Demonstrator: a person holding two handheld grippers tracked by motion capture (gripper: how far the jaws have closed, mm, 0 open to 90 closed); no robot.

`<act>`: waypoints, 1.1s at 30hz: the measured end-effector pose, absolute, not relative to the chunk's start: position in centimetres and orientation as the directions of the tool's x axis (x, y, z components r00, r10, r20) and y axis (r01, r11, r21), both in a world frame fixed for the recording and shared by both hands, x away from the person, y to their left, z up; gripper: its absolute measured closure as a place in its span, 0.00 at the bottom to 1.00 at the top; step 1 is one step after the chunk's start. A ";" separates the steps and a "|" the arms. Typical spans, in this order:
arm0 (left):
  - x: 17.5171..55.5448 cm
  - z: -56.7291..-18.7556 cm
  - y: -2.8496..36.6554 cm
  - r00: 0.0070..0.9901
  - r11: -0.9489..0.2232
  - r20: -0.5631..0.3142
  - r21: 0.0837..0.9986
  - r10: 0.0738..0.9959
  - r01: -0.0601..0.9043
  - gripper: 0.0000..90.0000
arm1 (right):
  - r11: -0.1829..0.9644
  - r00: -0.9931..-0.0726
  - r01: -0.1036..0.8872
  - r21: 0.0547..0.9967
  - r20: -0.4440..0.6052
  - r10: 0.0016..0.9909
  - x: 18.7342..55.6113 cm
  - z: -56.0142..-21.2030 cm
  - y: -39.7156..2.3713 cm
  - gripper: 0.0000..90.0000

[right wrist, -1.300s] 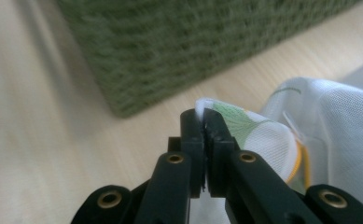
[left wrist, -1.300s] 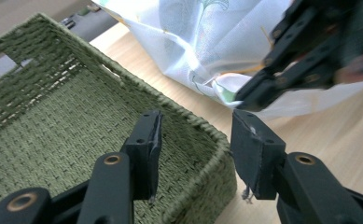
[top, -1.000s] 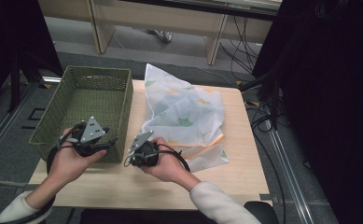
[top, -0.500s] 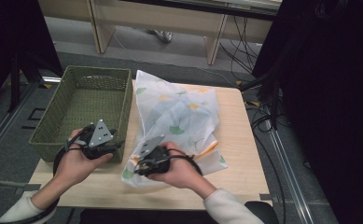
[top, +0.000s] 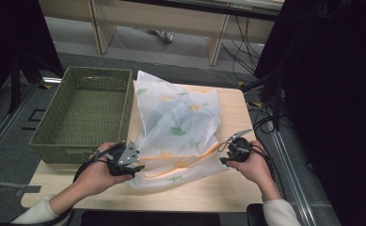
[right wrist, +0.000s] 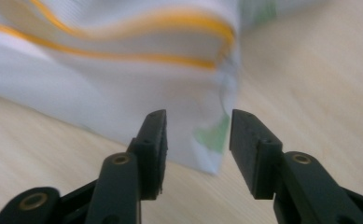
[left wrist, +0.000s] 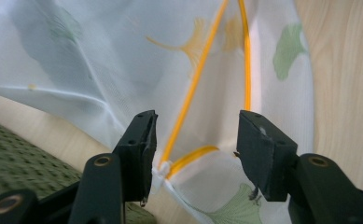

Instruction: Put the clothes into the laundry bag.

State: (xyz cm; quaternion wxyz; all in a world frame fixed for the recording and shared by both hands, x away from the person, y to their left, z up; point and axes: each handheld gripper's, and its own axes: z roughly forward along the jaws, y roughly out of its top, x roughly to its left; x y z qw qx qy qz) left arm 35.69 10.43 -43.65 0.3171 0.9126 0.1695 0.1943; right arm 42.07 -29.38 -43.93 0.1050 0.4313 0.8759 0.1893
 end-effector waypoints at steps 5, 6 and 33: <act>35.7 -45.1 9.9 0.873 -0.781 0.263 0.595 0.410 0.187 0.53 | 0.521 -0.579 0.750 0.407 0.023 0.815 43.5 -46.3 -30.0 0.50; 35.7 -45.3 9.9 0.875 -0.785 0.262 0.591 0.406 0.187 0.54 | 0.515 -0.574 0.756 0.404 0.032 0.818 43.8 -46.6 -30.1 0.50; 35.7 -46.4 9.9 0.874 -0.774 0.239 0.597 0.423 0.212 0.60 | 0.599 -0.634 0.750 0.280 0.047 0.772 43.9 -47.2 -29.4 1.00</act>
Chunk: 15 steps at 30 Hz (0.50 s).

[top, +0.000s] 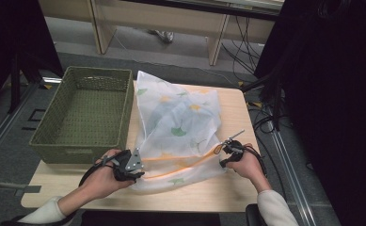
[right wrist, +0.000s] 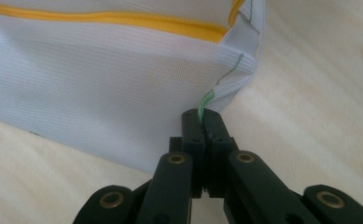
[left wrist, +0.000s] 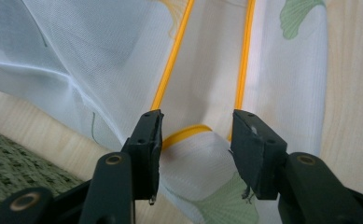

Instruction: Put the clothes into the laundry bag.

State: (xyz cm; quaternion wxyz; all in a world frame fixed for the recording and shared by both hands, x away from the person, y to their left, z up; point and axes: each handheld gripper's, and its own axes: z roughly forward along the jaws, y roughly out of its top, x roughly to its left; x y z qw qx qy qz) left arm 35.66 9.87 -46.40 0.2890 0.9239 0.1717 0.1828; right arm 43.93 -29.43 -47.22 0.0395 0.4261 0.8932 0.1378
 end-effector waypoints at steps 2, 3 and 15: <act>35.6 -46.7 9.7 0.878 -0.781 0.239 0.588 0.415 0.209 0.60 | 0.599 -0.620 0.768 0.227 0.032 0.784 43.2 -46.8 -29.9 1.00; 35.5 -46.9 9.6 0.880 -0.783 0.235 0.586 0.412 0.210 0.61 | 0.603 -0.621 0.772 0.203 0.035 0.783 42.8 -46.6 -30.5 1.00; 35.2 -48.0 9.6 0.910 -0.832 0.202 0.511 0.362 0.218 0.64 | 0.574 -0.579 0.815 0.084 0.060 0.813 40.6 -45.9 -32.4 0.91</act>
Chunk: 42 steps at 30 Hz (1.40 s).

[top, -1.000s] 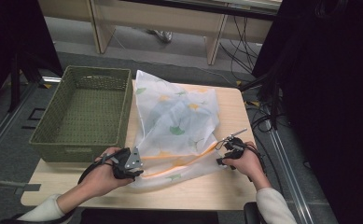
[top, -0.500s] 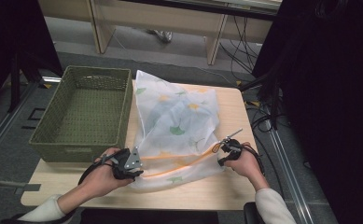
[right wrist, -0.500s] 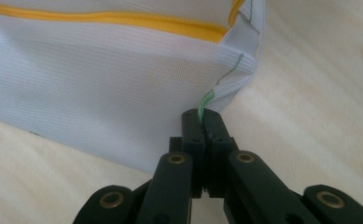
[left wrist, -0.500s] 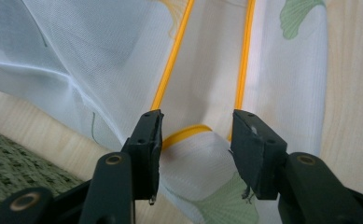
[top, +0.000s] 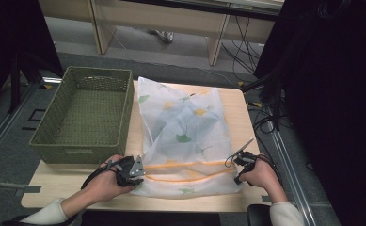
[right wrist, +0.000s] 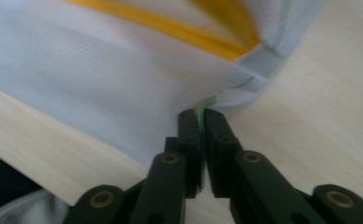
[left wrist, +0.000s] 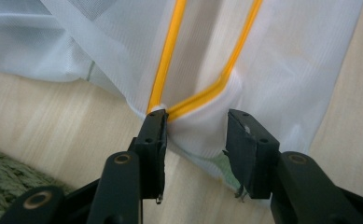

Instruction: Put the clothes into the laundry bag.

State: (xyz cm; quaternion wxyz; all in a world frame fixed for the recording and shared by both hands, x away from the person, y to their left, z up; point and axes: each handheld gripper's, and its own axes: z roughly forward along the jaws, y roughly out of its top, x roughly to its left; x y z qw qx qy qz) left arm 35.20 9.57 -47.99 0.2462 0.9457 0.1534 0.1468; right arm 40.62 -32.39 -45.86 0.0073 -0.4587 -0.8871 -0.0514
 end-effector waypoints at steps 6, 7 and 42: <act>35.2 -47.9 9.9 0.907 -0.822 0.189 0.520 0.377 0.233 0.65 | 0.436 -0.456 0.863 0.256 0.022 0.890 40.6 -42.4 -33.8 0.85; 35.1 -47.7 10.0 0.909 -0.819 0.184 0.525 0.374 0.231 0.64 | 0.422 -0.446 0.856 0.300 0.015 0.895 40.6 -41.8 -33.9 0.84; 32.8 -44.5 17.7 0.751 -0.418 0.140 0.888 0.645 0.193 0.47 | 0.198 -0.339 0.545 0.814 -0.002 0.941 40.2 -43.0 -33.3 0.62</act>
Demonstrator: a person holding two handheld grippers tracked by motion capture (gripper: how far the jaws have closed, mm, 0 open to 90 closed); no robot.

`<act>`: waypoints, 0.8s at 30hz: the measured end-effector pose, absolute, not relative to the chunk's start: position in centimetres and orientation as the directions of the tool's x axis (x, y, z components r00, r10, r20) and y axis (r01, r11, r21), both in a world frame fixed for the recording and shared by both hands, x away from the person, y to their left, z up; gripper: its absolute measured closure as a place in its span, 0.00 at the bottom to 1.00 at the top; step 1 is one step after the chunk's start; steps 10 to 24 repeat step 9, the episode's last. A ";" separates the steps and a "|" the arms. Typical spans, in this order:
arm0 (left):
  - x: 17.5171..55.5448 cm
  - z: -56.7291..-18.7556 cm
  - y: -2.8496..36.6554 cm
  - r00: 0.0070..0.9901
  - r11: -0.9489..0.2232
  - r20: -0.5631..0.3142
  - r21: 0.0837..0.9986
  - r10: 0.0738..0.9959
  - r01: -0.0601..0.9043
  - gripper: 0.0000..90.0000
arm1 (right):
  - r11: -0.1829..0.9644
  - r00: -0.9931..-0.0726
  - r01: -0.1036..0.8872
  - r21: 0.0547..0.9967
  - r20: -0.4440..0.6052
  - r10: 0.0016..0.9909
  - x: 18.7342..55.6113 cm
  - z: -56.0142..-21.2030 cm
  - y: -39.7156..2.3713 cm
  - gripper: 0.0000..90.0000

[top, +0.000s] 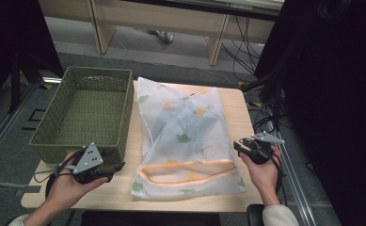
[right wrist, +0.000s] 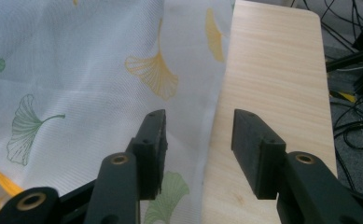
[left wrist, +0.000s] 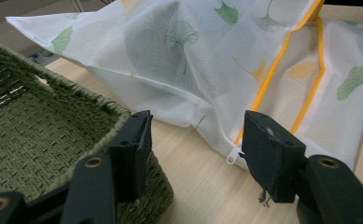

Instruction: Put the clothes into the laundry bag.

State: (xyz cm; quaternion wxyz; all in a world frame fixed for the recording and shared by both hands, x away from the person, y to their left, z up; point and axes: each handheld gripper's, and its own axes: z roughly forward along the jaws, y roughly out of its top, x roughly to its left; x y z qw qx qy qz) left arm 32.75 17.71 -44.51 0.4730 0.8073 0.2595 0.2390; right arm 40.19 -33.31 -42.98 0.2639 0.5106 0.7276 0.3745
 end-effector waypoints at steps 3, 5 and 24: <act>32.8 -44.7 17.6 0.757 -0.427 0.141 0.883 0.638 0.195 0.47 | 0.190 -0.329 0.537 0.822 -0.003 0.944 40.1 -42.9 -33.4 0.62; 32.9 -44.8 17.5 0.756 -0.431 0.144 0.881 0.638 0.197 0.47 | 0.191 -0.328 0.532 0.825 -0.008 0.945 40.1 -42.9 -33.4 0.61; 32.9 -44.9 17.4 0.760 -0.438 0.146 0.878 0.633 0.196 0.47 | 0.184 -0.323 0.526 0.830 -0.006 0.946 40.1 -42.9 -33.5 0.61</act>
